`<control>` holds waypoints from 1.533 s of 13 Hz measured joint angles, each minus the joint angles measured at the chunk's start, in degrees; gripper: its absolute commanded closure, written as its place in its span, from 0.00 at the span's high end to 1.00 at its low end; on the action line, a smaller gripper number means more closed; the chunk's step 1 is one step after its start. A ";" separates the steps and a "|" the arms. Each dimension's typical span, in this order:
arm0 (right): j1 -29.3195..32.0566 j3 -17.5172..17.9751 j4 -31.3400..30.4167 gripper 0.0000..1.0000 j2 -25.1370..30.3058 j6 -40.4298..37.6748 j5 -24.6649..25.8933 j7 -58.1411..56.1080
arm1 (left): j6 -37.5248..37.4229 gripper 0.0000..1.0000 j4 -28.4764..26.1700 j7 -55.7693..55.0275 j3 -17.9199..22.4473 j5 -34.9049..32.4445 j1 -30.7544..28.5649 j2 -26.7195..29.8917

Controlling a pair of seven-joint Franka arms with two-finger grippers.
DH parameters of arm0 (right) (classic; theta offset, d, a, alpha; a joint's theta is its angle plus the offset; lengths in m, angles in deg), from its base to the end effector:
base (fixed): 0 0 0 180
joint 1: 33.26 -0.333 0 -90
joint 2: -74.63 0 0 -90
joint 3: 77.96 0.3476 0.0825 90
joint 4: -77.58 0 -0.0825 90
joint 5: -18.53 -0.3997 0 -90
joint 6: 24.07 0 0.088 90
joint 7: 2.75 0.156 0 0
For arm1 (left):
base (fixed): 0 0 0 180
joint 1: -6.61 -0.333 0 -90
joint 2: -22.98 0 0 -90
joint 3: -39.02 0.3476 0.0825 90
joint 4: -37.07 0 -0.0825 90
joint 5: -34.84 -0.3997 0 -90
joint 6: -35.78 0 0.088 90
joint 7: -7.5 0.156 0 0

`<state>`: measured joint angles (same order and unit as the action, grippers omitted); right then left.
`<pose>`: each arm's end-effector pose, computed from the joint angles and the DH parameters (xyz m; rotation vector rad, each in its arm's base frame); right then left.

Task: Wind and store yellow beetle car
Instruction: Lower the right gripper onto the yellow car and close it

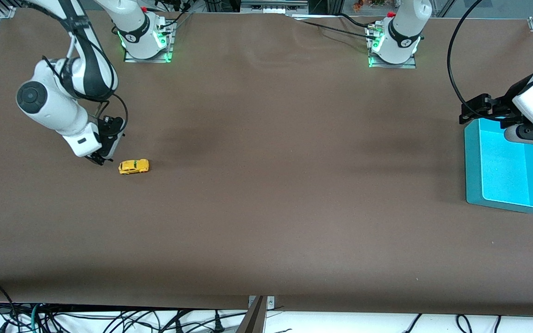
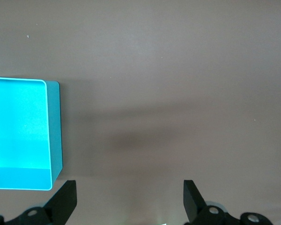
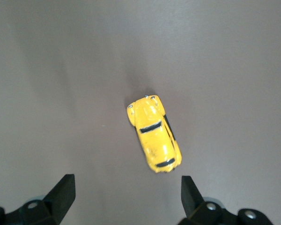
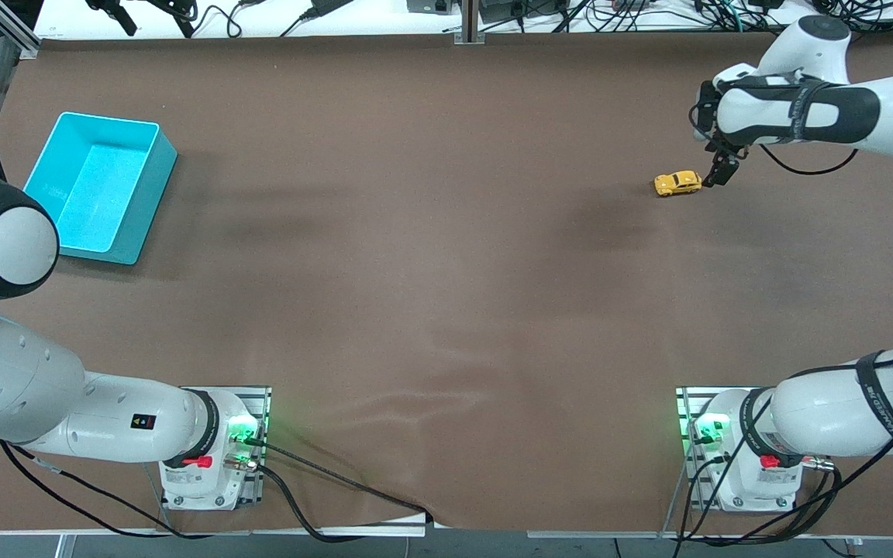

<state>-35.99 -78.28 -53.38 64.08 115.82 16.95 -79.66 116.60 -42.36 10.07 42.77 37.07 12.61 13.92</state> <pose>0.5411 0.0236 0.2397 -2.4162 -1.9602 0.0195 0.5990 -0.0332 0.5902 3.1029 -0.1364 -0.2076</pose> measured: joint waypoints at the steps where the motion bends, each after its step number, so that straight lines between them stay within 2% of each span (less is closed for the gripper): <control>1: 0.07 0.00 0.02 1.00 -2.16 2.51 -0.01 -3.02 | 0.00 1.00 0.00 0.00 0.00 0.00 0.00 0.00; 4: 0.12 0.11 0.32 1.00 -7.44 8.95 -0.01 -8.73 | 0.00 1.00 0.00 0.00 0.00 0.00 0.00 0.00; 6: 0.12 0.34 1.05 1.00 -9.11 10.33 -0.01 -10.13 | 0.00 1.00 0.00 0.00 0.00 0.00 0.00 -0.01; 7: 0.12 0.56 1.33 0.96 -9.54 10.81 -0.01 -10.71 | 0.00 1.00 0.00 0.00 0.00 0.00 0.00 -0.01; 8: 0.12 0.81 1.40 0.82 -9.86 11.51 -0.02 -11.16 | 0.00 1.00 0.00 0.00 0.00 0.00 0.00 -0.01; 10: 0.12 1.10 1.40 0.43 -10.45 12.35 -0.02 -11.43 | 0.00 1.00 0.00 0.00 0.00 0.00 0.00 -0.04; 11: 0.12 1.16 1.41 0.27 -10.66 12.53 -0.02 -11.52 | 0.00 1.00 0.00 0.00 0.00 0.00 0.00 -0.05; 12: 0.12 1.37 1.43 0.14 -10.78 12.63 -0.03 -11.55 | 0.00 1.00 0.00 0.00 0.00 0.00 0.00 -0.05; 13: 0.12 1.64 1.43 0.05 -10.80 12.65 -0.03 -11.55 | 0.00 1.00 0.00 0.00 0.00 0.00 0.00 -0.06; 14: 0.12 1.84 1.51 0.00 -10.76 12.70 -0.03 -11.55 | 0.00 1.00 0.00 0.00 0.00 0.00 0.00 -0.06; 17: 0.15 2.60 2.07 0.00 -10.77 12.71 -0.03 -11.74 | 0.00 1.00 0.00 0.00 -0.01 0.00 0.00 -0.06; 20: 0.11 5.78 3.96 0.00 -10.33 11.62 -0.04 -11.72 | 0.00 1.00 0.00 0.00 -0.01 0.00 0.00 -0.06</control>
<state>-35.89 -72.50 -49.42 53.75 127.45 16.91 -91.38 116.60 -42.36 10.07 42.76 37.07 12.61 13.86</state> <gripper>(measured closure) 0.568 0.000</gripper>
